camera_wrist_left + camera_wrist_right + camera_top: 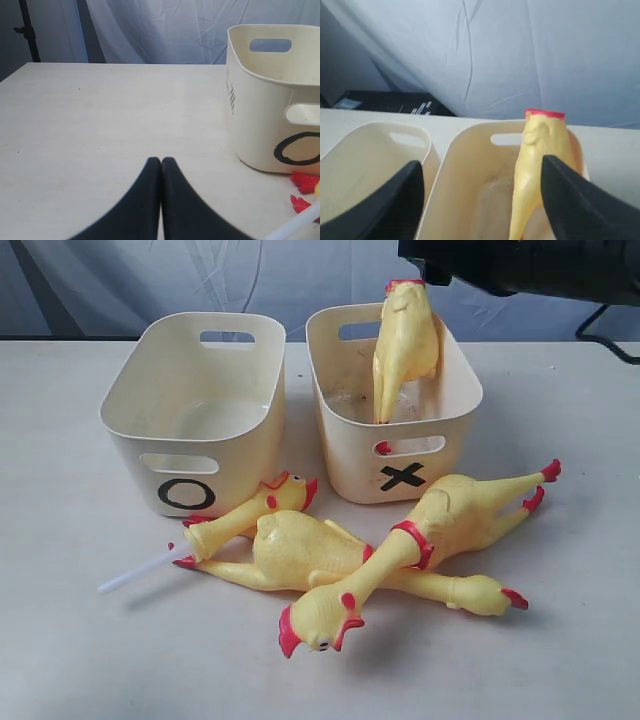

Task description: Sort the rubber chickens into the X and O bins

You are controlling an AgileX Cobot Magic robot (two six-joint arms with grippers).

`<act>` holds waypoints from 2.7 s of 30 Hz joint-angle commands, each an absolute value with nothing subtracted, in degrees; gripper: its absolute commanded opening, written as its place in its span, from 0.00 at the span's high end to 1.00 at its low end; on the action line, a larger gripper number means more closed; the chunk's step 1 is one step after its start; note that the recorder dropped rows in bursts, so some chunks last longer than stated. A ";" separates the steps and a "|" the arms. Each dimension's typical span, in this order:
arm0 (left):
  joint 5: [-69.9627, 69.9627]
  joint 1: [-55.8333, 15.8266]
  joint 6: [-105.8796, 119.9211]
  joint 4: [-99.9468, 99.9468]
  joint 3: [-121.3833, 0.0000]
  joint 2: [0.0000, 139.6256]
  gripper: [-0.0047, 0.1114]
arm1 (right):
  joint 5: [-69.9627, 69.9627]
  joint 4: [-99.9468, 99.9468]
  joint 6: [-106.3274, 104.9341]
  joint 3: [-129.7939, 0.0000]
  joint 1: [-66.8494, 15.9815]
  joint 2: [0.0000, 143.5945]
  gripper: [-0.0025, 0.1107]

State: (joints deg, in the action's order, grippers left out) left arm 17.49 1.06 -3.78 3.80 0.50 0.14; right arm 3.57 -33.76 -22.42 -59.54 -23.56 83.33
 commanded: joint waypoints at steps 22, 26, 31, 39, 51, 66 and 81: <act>16.64 0.44 -3.91 3.90 0.00 0.00 0.96 | 24.87 -7.98 -64.48 -59.70 -54.17 83.56 0.47; 16.64 0.44 -3.91 3.90 0.00 0.00 0.96 | 21.64 0.00 -64.12 -59.70 -58.08 88.34 0.47; 16.64 0.44 -3.91 3.90 0.00 0.00 0.96 | 9.27 2.40 -62.80 -59.79 -59.42 94.59 0.47; 16.64 0.44 -3.91 3.90 0.00 0.00 0.96 | 3.95 1.82 -62.80 -63.91 -59.42 104.28 0.47; 16.64 0.44 -3.91 3.90 0.00 0.00 0.96 | 11.35 0.75 -62.80 -73.37 -62.09 115.53 0.47; 16.64 0.44 -3.91 3.90 0.00 0.00 0.96 | 8.62 0.96 -62.80 -73.50 -62.29 119.65 0.47; 16.64 0.44 -3.91 3.90 0.00 0.00 0.96 | 4.52 0.00 -62.79 -77.19 -62.29 123.22 0.47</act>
State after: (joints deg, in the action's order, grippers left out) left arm 17.49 1.06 -3.78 3.80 0.50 0.14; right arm 5.14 0.74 -63.01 -75.22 -62.22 122.19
